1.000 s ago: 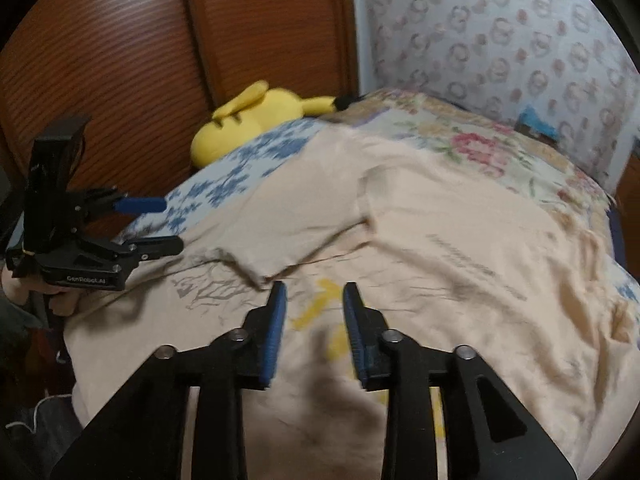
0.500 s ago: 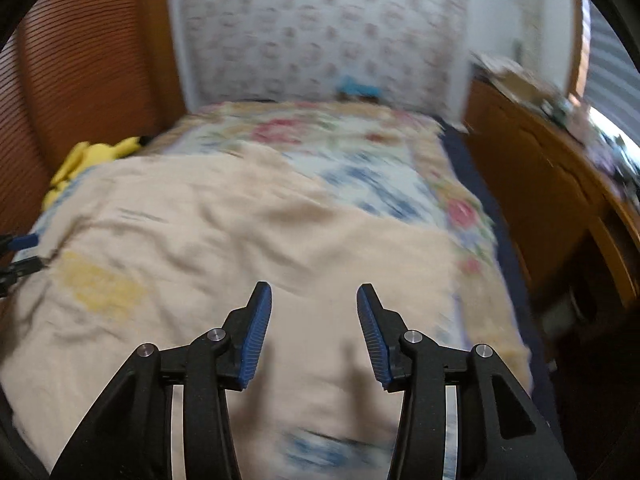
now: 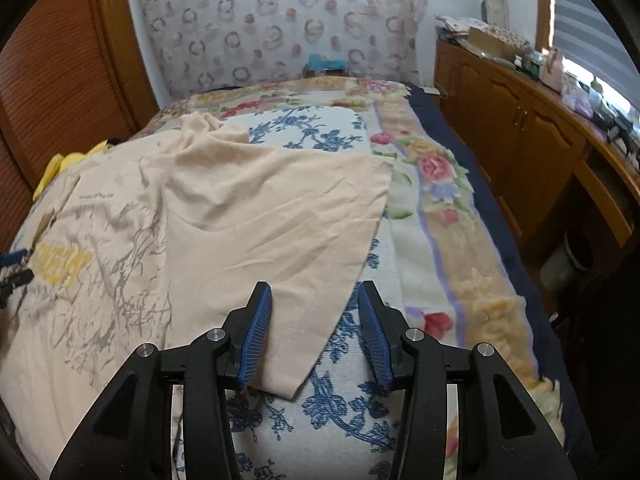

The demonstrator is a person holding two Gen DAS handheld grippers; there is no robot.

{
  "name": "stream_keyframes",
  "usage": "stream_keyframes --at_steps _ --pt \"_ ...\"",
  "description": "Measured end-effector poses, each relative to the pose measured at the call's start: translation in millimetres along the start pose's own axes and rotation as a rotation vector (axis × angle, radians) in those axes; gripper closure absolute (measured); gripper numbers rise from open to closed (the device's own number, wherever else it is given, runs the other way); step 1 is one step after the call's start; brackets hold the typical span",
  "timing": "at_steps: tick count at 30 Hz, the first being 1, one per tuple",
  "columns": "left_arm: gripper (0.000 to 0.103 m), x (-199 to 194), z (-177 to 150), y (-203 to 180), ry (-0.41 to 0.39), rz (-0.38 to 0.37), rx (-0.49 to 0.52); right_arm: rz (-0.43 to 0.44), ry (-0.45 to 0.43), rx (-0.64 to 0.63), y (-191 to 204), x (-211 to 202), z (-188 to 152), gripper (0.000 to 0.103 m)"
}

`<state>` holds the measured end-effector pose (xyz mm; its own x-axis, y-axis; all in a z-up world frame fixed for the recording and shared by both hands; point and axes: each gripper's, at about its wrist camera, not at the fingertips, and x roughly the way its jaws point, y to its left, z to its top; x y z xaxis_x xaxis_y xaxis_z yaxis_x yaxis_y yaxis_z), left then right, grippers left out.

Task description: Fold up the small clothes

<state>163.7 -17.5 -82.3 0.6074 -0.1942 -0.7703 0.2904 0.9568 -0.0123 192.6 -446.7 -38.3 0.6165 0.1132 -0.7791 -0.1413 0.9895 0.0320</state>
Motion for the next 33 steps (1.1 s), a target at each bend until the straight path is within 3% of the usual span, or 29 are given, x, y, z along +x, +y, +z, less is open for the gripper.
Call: stream_keyframes --at_steps 10,12,14,16,19,23,28,33 --pt "0.018 4.1 2.8 -6.0 0.013 -0.013 0.021 -0.026 0.023 -0.049 9.7 10.8 9.3 0.059" --pt "0.018 4.1 3.0 -6.1 0.013 -0.012 0.022 -0.024 0.02 -0.056 11.2 10.7 9.4 0.063" --pt "0.018 4.0 3.1 -6.0 0.013 -0.012 0.021 -0.026 0.017 -0.062 11.2 10.2 9.5 0.085" --pt "0.018 4.1 3.1 -5.9 0.013 -0.013 0.021 -0.009 0.025 -0.055 9.3 9.9 11.3 0.097" --pt "0.018 3.9 3.1 -5.9 0.012 -0.013 0.019 -0.017 0.014 -0.062 11.1 8.1 15.5 0.101" --pt "0.018 4.4 3.6 -6.3 0.013 -0.009 0.019 0.007 -0.079 -0.068 25.8 -11.3 31.8 0.101" --pt "0.018 4.4 3.6 -6.5 0.013 -0.01 0.018 0.112 -0.189 -0.152 82.3 -39.4 61.7 0.101" --pt "0.018 4.4 3.7 -6.6 0.013 -0.01 0.018 0.274 -0.17 -0.261 148.0 -41.5 67.2 0.098"
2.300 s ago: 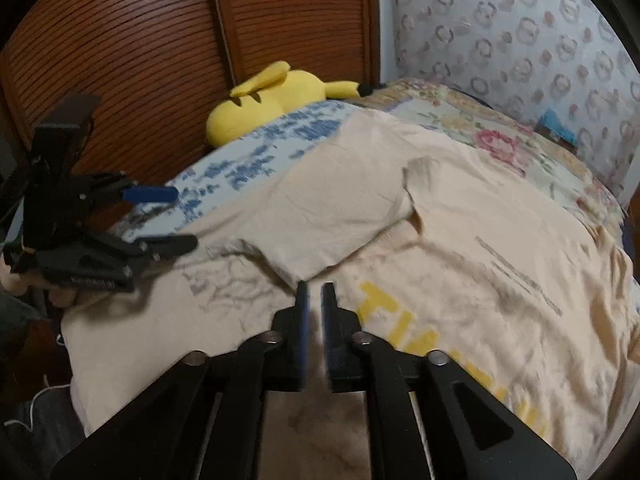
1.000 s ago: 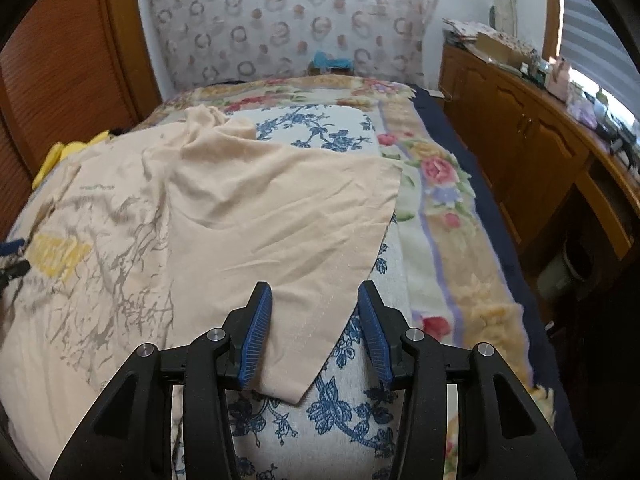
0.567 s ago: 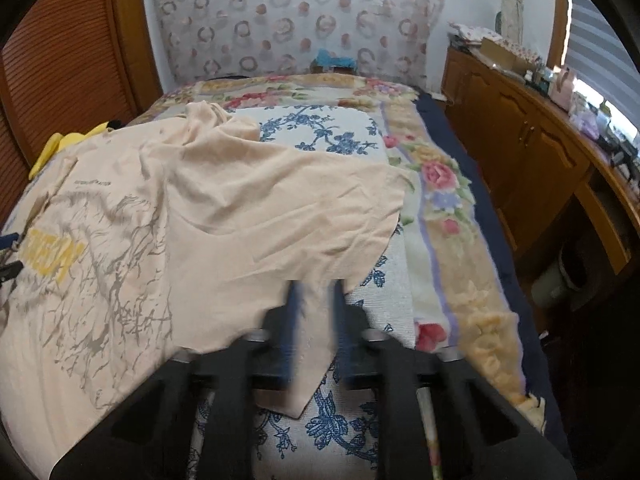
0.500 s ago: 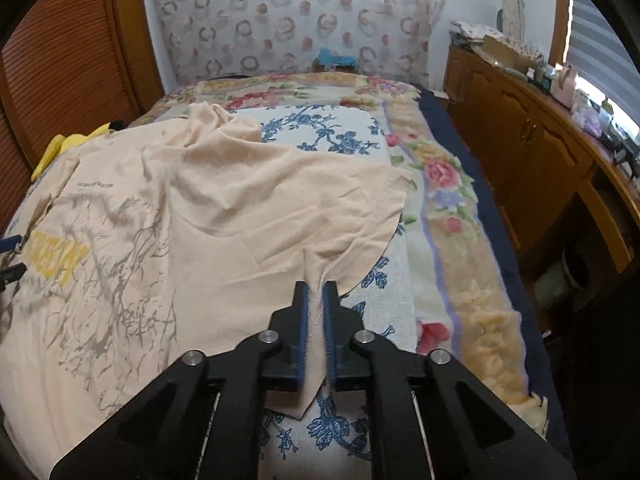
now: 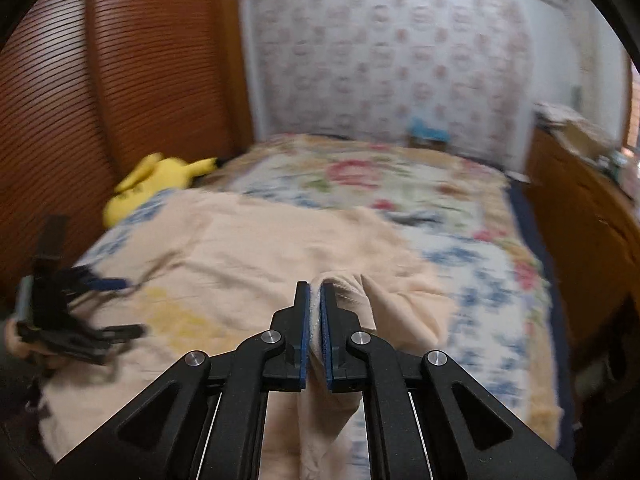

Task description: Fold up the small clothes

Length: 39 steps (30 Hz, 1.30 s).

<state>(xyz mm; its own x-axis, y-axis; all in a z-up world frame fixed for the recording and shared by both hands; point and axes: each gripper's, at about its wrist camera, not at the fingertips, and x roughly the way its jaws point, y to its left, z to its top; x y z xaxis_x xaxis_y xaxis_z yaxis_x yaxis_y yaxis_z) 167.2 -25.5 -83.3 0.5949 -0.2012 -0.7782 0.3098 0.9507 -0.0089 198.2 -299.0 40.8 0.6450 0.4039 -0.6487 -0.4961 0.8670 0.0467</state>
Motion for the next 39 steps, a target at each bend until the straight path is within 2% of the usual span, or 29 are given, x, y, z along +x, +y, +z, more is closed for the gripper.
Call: stream_keyframes --at_steps 2,4,8,11,15,17,20,22,25,30,32,37,39 --pt "0.018 0.0 0.0 0.1 0.0 0.0 0.0 0.023 0.014 -0.016 9.0 5.6 -1.1 0.08" --pt "0.018 0.0 0.1 0.2 0.0 0.0 0.0 0.015 0.003 -0.006 4.2 3.7 -5.0 0.074" --pt "0.018 0.0 -0.1 0.2 0.0 0.0 0.0 -0.052 0.004 0.073 -29.4 -1.4 -14.5 0.067" --pt "0.018 0.0 0.0 0.3 0.0 0.0 0.0 -0.112 0.055 0.096 -46.3 5.9 -25.3 0.065" --pt "0.018 -0.1 0.1 0.2 0.0 -0.001 0.0 -0.137 0.135 0.157 -65.0 26.1 -39.4 0.062" --pt "0.018 -0.1 0.2 0.3 0.0 -0.001 -0.001 -0.113 0.145 0.186 -69.1 35.9 -43.3 0.061" --pt "0.018 -0.5 0.7 1.1 -0.001 0.002 -0.004 -0.09 0.156 0.204 -70.4 48.8 -43.7 0.06" --pt "0.018 -9.5 -0.4 1.7 -0.037 0.026 -0.008 -0.075 0.159 0.193 -68.0 56.8 -40.0 0.061" --pt "0.018 -24.7 -1.4 6.3 -0.068 0.024 -0.028 -0.049 0.136 0.128 -54.3 63.1 -25.3 0.097" --pt "0.018 -53.0 -1.4 14.2 -0.126 0.02 -0.06 0.002 0.066 0.032 -27.0 61.9 12.8 0.099" --pt "0.018 -57.0 -1.6 15.8 -0.131 0.03 -0.065 0.049 0.042 -0.005 -12.4 64.8 29.0 0.1" --pt "0.018 -57.4 -4.4 17.2 -0.127 0.033 -0.07 0.095 0.012 -0.065 17.4 70.4 49.5 0.098" --pt "0.018 -57.2 -5.1 17.8 -0.127 0.037 -0.072 0.099 0.027 -0.06 24.0 75.7 54.2 0.08"
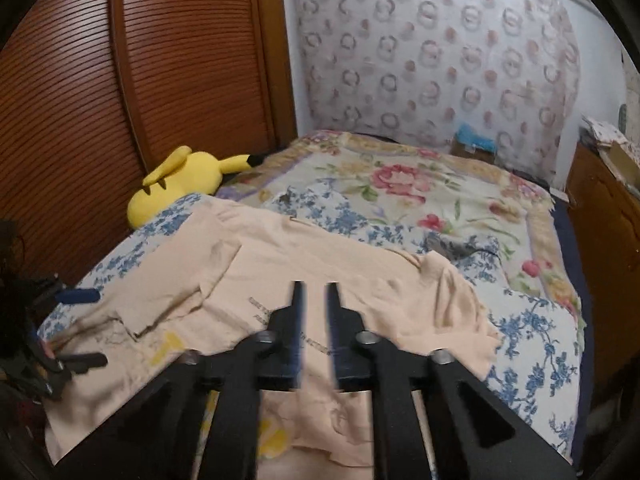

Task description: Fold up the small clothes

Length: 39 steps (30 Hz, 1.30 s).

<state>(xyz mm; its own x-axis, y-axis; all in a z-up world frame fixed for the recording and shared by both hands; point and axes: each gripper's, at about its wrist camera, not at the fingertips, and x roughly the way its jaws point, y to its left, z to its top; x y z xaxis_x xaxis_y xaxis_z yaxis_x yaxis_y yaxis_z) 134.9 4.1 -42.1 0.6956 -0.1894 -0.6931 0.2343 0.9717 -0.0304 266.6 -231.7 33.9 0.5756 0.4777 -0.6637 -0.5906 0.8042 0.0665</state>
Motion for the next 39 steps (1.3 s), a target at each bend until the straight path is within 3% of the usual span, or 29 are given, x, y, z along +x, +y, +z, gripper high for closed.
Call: stream_keyframes --at_steps 1,6,12,18,20,23,33,39 --pt "0.018 -0.5 -0.6 -0.2 0.0 0.001 -0.003 -0.002 0.005 0.004 -0.3 2.0 1.2 0.073" --pt "0.018 -2.2 -1.8 2.1 -0.005 -0.005 -0.01 -0.082 0.031 0.031 -10.5 -8.7 -14.6 0.071" --pt "0.018 -11.5 -3.4 0.2 -0.035 -0.028 -0.028 -0.178 0.15 0.083 -44.4 -12.1 -65.0 0.071" --pt "0.018 -10.9 -3.0 -8.1 -0.037 -0.033 -0.018 -0.162 0.164 0.119 -56.2 -13.8 -84.0 0.072" --pt "0.018 -10.6 -2.5 -8.7 -0.036 -0.035 -0.022 -0.161 0.164 0.096 -49.8 -11.1 -82.3 0.089" --pt "0.018 -10.9 -3.0 -10.1 -0.035 -0.03 -0.024 -0.143 0.152 0.047 -38.9 -10.7 -77.7 0.099" --pt "0.018 -12.6 -4.8 -7.3 -0.037 -0.023 -0.032 -0.137 0.104 -0.018 -18.5 -12.7 -47.2 0.101" --pt "0.018 -15.5 -4.4 4.9 -0.047 -0.022 -0.049 -0.056 0.08 -0.007 -5.8 -11.1 -31.5 0.102"
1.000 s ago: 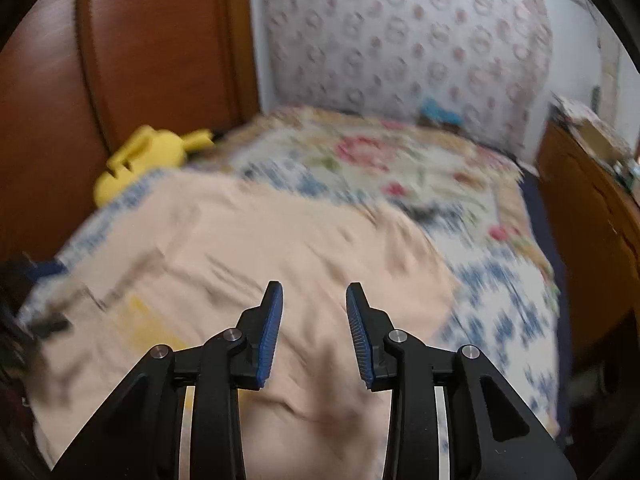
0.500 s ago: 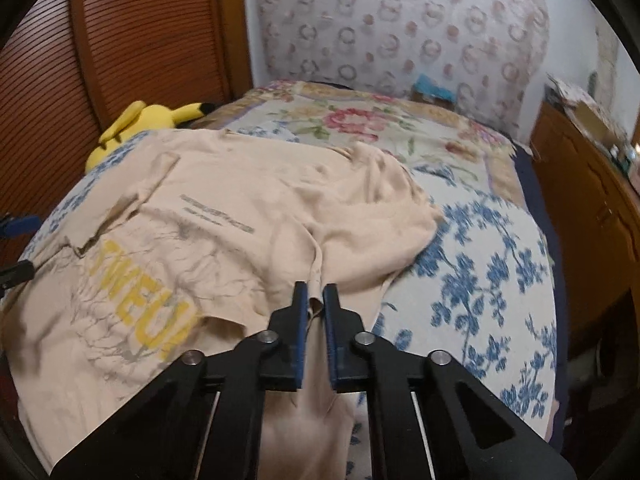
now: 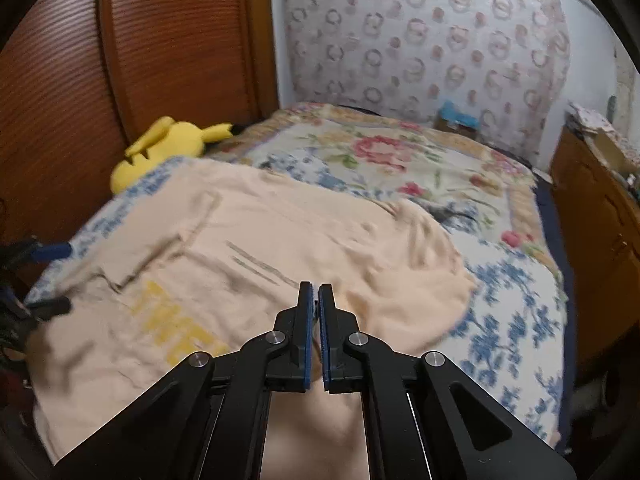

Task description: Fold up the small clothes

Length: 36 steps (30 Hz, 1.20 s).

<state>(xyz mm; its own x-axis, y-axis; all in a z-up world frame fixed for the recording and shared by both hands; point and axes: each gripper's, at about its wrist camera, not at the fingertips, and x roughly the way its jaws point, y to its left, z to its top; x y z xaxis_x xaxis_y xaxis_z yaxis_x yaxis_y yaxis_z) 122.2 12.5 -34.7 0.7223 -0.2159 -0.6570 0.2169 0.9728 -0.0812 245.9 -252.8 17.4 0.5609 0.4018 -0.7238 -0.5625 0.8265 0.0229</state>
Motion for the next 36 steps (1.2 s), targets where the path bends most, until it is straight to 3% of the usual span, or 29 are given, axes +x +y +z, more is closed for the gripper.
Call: stream_keyframes --at_steps 4,7,8,11,17,20,27,36 --pt "0.018 -1.4 2.5 11.6 -0.006 0.015 -0.013 0.051 -0.036 -0.037 25.7 2.5 23.5 0.102" --pt "0.018 0.8 4.5 20.1 -0.004 0.028 -0.017 0.034 -0.049 -0.015 33.9 13.1 36.4 0.1" --pt "0.018 3.1 5.5 24.5 0.001 0.031 -0.018 0.022 -0.05 0.002 33.8 17.9 39.6 0.09" --pt "0.018 11.2 11.3 37.9 0.011 0.041 -0.026 0.018 -0.052 0.019 27.5 23.5 40.7 0.073" --pt "0.018 32.0 32.3 69.3 0.021 0.056 -0.051 -0.053 -0.021 0.058 -21.3 23.9 22.1 0.055" --pt "0.018 49.6 43.6 87.7 0.045 0.046 -0.071 -0.092 0.014 0.072 -50.5 24.0 8.4 0.051" --pt "0.035 96.8 67.9 122.8 0.128 0.059 -0.109 -0.112 0.082 0.14 -105.3 33.2 -18.1 0.044" --pt "0.036 145.2 82.0 141.1 0.213 0.075 -0.125 -0.088 0.133 0.173 -119.5 63.6 -19.8 0.043"
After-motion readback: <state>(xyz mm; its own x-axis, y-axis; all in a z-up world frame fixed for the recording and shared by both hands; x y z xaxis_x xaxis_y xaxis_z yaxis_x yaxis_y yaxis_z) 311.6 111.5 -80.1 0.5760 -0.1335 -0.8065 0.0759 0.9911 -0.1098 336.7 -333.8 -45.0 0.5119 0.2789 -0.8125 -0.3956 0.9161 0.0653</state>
